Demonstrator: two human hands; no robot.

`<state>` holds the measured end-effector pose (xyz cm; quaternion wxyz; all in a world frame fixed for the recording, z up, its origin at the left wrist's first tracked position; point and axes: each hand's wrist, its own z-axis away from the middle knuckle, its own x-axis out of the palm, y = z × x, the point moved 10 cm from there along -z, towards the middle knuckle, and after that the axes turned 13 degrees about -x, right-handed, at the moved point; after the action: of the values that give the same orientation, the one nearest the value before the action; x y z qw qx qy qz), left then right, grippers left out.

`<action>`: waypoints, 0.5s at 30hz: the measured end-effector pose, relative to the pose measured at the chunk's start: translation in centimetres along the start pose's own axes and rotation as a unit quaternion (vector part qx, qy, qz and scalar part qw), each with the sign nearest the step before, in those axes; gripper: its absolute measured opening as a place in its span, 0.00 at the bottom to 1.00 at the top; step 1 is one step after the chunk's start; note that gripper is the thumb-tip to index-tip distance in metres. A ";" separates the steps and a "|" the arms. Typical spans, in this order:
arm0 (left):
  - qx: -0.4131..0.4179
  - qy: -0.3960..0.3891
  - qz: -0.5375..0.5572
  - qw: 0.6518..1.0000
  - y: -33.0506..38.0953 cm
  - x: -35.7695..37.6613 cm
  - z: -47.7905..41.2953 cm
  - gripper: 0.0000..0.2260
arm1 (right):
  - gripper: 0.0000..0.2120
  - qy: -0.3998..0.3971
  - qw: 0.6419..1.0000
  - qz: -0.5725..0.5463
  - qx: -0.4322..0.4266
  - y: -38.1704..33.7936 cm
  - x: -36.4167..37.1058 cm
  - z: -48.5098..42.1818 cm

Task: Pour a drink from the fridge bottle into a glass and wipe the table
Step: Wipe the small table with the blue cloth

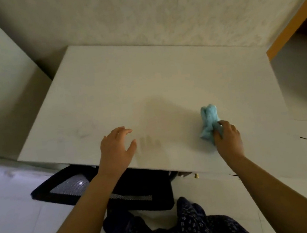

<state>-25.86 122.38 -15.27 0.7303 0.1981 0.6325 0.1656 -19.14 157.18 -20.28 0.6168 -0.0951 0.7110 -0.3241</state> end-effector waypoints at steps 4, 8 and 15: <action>-0.019 0.017 0.010 1.000 -9.7 -5.6 -3.1 0.23 | 0.17 -0.032 0.999 -0.007 -0.023 -11.2 9.0 -2.6; -0.034 0.026 -0.013 0.999 -19.5 -10.3 -6.2 0.24 | 0.19 -0.084 0.994 0.059 -0.042 -20.9 20.3 -2.9; -0.077 0.019 -0.026 0.997 -30.1 -16.4 -11.0 0.22 | 0.19 -0.089 0.984 0.112 -0.106 -36.6 32.9 -2.3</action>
<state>-39.35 89.08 -17.51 0.7354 0.1217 0.6363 0.1988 -38.23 112.17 -25.86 0.6960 -0.1083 0.6901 -0.1663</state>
